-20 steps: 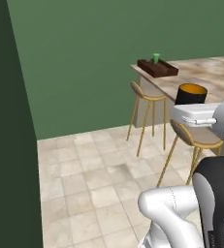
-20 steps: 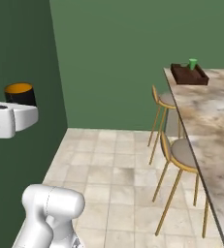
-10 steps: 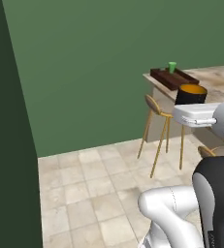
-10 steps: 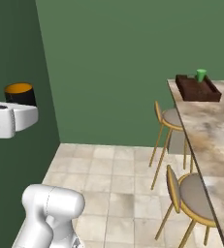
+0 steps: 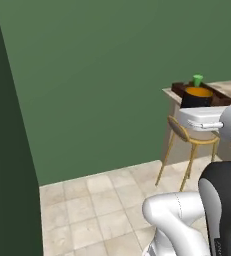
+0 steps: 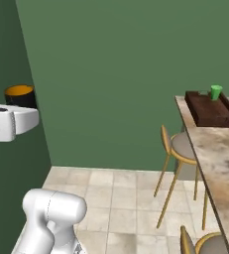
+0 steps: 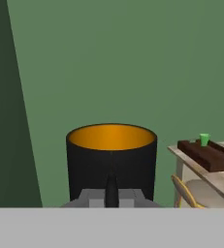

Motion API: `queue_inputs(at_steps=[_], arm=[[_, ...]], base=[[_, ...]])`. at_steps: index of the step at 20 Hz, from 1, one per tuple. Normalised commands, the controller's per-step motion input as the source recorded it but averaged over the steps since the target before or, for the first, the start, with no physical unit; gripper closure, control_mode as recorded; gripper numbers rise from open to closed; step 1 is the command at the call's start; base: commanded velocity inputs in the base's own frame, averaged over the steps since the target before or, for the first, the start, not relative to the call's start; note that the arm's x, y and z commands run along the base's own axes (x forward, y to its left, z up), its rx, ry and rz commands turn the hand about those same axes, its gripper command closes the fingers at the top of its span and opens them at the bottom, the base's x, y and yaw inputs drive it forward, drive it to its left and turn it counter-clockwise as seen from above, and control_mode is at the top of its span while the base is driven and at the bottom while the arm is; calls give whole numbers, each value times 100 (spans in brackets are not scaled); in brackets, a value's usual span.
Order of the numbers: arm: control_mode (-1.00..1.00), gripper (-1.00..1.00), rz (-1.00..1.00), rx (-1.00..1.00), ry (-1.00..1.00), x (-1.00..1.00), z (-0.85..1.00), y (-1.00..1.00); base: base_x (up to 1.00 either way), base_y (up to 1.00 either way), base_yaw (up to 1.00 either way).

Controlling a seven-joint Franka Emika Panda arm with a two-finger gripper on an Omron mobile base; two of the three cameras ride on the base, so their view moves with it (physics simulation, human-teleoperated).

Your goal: There is a tray on the dining counter. Grab the cup, mug, and pitcher and place them on the tray. The pitcher may be placed next to the tray if it cannot fit the tray.

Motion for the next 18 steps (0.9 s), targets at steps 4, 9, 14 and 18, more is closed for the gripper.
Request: queue_inputs(at_steps=[4,9,14,18], arm=[[100,100,0,0,0,0,0,0],[100,100,0,0,0,0,0,0],[100,100,0,0,0,0,0,0],[100,100,0,0,0,0,0,0]], base=[[100,0,-3],[99,0,-2],[93,-8,-5],[74,-18,-23]])
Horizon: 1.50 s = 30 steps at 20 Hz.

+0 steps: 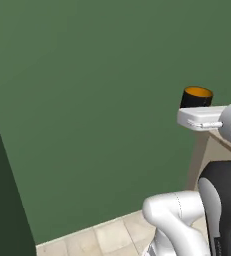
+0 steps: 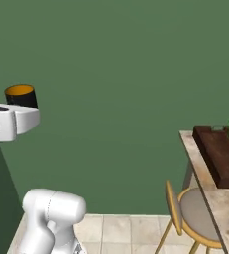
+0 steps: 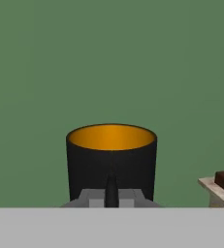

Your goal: There is a tray on the dining counter. Grab the cup, mug, and pitcher and place them on the tray. The pitcher may be placed next to the tray if it cannot fit the tray.

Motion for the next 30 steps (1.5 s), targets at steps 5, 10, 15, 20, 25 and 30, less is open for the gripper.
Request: queue_inputs(at_steps=[5,10,15,20,25,30], arm=[[100,100,0,0,0,0,0,0],[100,100,0,0,0,0,0,0],[100,100,0,0,0,0,0,0],[100,100,0,0,0,0,0,0],[100,100,0,0,0,0,0,0],[100,100,0,0,0,0,0,0]], base=[[65,-6,-41],[68,-6,-44],[72,-2,-48],[45,-26,-47],[20,-50,-34],[24,-39,-36]])
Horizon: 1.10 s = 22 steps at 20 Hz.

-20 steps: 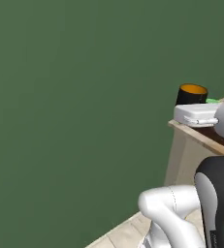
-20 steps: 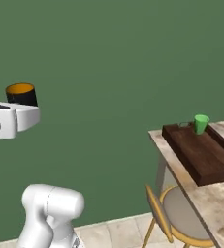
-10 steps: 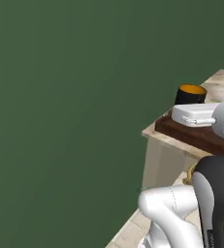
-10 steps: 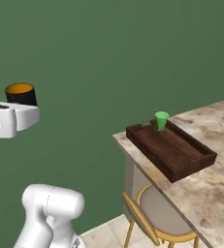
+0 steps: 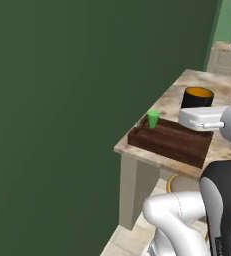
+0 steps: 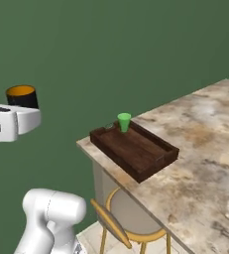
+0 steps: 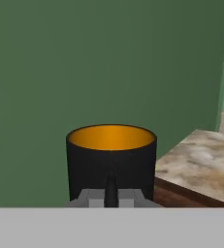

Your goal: There is a tray on the dining counter. Grab the cup, mug, and pitcher and place them on the tray. The pitcher may be placed next to the tray if it cannot fit the tray.

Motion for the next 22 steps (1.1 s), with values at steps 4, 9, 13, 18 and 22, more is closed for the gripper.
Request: queue_inputs(at_steps=[4,9,13,18,22], arm=[[100,100,0,0,0,0,0,0],[100,100,0,0,0,0,0,0],[100,100,0,0,0,0,0,0],[100,100,0,0,0,0,0,0],[100,100,0,0,0,0,0,0]], base=[[8,-13,-41],[1,-4,-38],[0,0,-34],[0,-7,-6],[0,0,0]])
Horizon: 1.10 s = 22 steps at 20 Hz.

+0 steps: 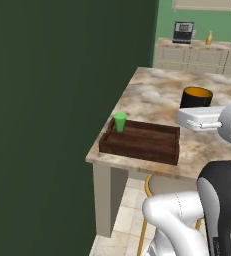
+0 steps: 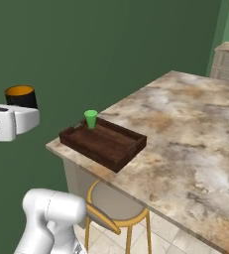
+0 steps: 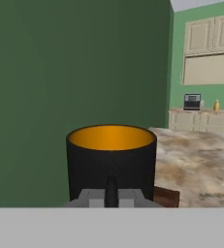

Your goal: There is a tray on the dining counter. Grab the cup, mug, and pitcher and place them on the tray. The pitcher may be placed next to the tray if it cannot fit the tray.

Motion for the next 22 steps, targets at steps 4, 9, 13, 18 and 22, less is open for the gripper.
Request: queue_inputs(at_steps=[4,9,13,18,22], arm=[[-100,100,0,0,0,0,0,-12],[-100,100,13,3,2,33,-11,-27],[-100,100,27,2,5,52,-34,-38],[-100,100,26,0,4,55,-43,-40],[-100,100,13,0,1,76,-33,-9]], base=[[0,0,0],[0,0,0],[0,0,0],[0,0,0],[0,0,0]])
